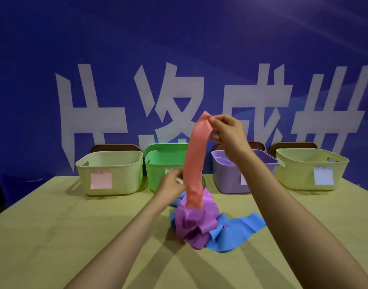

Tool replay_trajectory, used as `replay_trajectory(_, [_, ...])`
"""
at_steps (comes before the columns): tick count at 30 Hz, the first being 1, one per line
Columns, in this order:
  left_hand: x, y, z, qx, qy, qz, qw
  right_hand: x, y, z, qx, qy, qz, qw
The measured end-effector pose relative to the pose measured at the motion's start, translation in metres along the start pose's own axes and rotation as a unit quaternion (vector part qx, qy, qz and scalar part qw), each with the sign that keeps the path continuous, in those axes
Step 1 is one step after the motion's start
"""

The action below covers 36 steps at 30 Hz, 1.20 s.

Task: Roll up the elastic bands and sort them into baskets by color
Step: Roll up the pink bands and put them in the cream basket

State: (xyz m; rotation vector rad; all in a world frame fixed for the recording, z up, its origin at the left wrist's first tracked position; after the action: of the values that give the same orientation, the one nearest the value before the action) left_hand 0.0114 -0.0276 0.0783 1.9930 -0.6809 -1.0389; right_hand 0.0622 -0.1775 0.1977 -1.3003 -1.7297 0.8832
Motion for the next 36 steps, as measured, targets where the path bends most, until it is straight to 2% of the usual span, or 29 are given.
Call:
replay_trajectory(2, [0.009,-0.028,0.007,-0.070,0.013,-0.035,0.997,0.001,-0.001,0.001,0.030,0.020,-0.015,0.999])
replay_trajectory(5, [0.016,-0.049,0.015,-0.182,0.030,0.114,0.976,-0.002,0.005,0.004,0.066,0.041,-0.032,0.996])
replay_trajectory(7, [0.018,-0.046,0.021,-0.238,0.028,0.231,0.943,-0.008,0.010,0.005,0.080,0.072,-0.047,0.993])
replay_trajectory(10, [0.011,-0.042,0.027,-0.298,0.036,0.351,0.887,-0.017,0.016,0.001,0.093,0.106,-0.057,0.988])
replay_trajectory(14, [0.001,-0.043,0.031,-0.320,-0.007,0.506,0.801,-0.027,0.025,-0.005,0.121,0.125,-0.062,0.983])
replay_trajectory(16, [-0.006,-0.043,0.032,-0.312,-0.025,0.550,0.774,-0.031,0.034,-0.008,0.146,0.131,-0.070,0.978])
replay_trajectory(17, [-0.009,-0.043,0.034,-0.301,-0.033,0.558,0.773,-0.033,0.039,-0.008,0.162,0.137,-0.076,0.974])
replay_trajectory(18, [-0.012,-0.044,0.034,-0.287,-0.036,0.546,0.786,-0.035,0.045,-0.009,0.178,0.142,-0.086,0.970])
replay_trajectory(21, [-0.020,-0.051,0.031,-0.256,0.007,0.459,0.851,-0.039,0.059,-0.008,0.224,0.149,-0.126,0.955])
replay_trajectory(23, [-0.026,-0.062,0.029,-0.251,0.048,0.397,0.882,-0.043,0.067,-0.008,0.243,0.147,-0.166,0.944])
replay_trajectory(27, [-0.037,-0.084,0.031,-0.221,0.109,0.158,0.956,-0.053,0.080,-0.005,0.257,0.152,-0.214,0.930])
replay_trajectory(29, [-0.044,-0.086,0.034,-0.200,0.119,0.057,0.971,-0.058,0.086,-0.002,0.262,0.164,-0.210,0.928])
replay_trajectory(31, [-0.047,-0.084,0.034,-0.182,0.110,0.079,0.974,-0.062,0.092,0.001,0.272,0.173,-0.211,0.923])
replay_trajectory(33, [-0.047,-0.081,0.032,-0.185,0.077,0.170,0.965,-0.065,0.099,0.003,0.286,0.181,-0.214,0.916])
replay_trajectory(36, [-0.047,-0.072,0.034,-0.203,0.024,0.323,0.924,-0.070,0.107,0.002,0.302,0.193,-0.216,0.908])
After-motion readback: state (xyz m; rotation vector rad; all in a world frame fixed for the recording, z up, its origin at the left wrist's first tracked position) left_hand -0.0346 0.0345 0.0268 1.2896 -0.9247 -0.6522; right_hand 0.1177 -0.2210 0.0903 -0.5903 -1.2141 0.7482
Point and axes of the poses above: each hand's wrist, its own z-axis away from the middle knuckle, its own x-axis out of the palm, y = z × x, the point moved 3 cm from there along -z, towards the middle knuckle, and after that the axes turned 9 degrees about y, right-handed, at the moved point
